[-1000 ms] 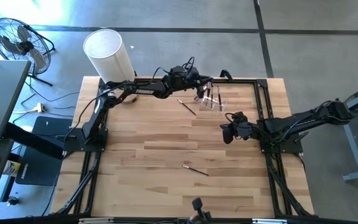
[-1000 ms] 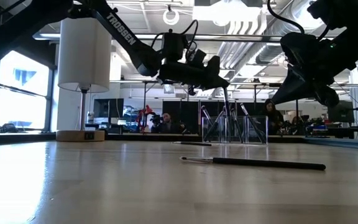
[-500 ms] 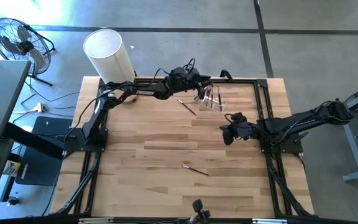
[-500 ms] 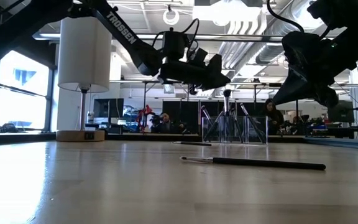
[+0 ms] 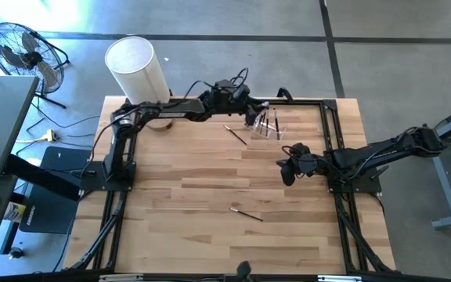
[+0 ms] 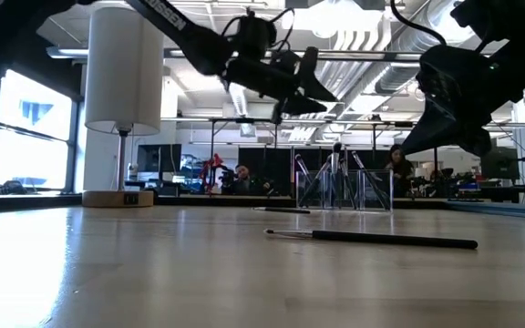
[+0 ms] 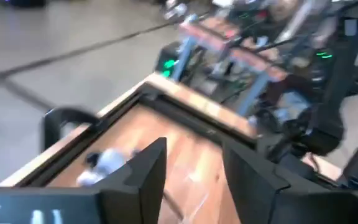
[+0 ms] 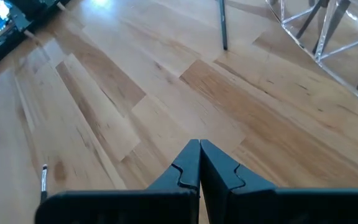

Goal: Pick & Place Makeup Brushes
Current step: Put the black makeup brush into the transparent organizer

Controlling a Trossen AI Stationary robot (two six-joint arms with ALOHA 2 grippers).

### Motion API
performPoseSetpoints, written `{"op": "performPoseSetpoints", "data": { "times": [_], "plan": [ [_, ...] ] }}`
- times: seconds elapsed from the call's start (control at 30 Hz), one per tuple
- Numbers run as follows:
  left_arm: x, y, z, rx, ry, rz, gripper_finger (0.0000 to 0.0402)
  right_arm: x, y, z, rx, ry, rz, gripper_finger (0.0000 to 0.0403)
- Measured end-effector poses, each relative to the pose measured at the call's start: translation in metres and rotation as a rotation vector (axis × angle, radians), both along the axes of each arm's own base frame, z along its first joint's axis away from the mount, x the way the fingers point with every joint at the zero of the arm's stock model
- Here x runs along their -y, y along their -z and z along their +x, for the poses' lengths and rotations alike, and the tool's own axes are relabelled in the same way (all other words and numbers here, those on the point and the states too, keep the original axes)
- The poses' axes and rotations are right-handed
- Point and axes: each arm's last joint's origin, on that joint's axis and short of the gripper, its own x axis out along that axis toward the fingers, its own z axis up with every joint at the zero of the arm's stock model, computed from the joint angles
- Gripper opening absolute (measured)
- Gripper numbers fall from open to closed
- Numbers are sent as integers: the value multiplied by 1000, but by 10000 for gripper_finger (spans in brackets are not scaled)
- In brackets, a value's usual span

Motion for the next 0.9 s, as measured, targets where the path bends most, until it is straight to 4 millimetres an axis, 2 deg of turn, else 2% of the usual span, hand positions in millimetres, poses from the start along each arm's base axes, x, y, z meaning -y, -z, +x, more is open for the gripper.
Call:
{"op": "performPoseSetpoints", "data": {
  "times": [0.1, 0.27, 0.43, 0.53, 0.67, 0.9],
  "plan": [
    [8, -10, -16, -149, -28, -71, 117, 0, 0, 0, -9, -17, -22, 0],
    [31, -18, -36, -361, 20, -124, 14, 0, 0, 0, -22, -37, -56, 0],
    [68, -29, -58, -552, 5, -71, 6, 0, 0, 0, -39, -67, -99, 0],
    [90, -29, -74, -536, 36, -36, 3, 1, 0, 0, -48, -75, -133, 0],
    [111, -8, -109, -503, 43, -72, 1, 1, -2, 1, -33, -50, -150, 0],
    [151, 21, -176, -322, 82, -93, 1, 4, -10, 5, 57, 31, -220, 0]
  ]
}}
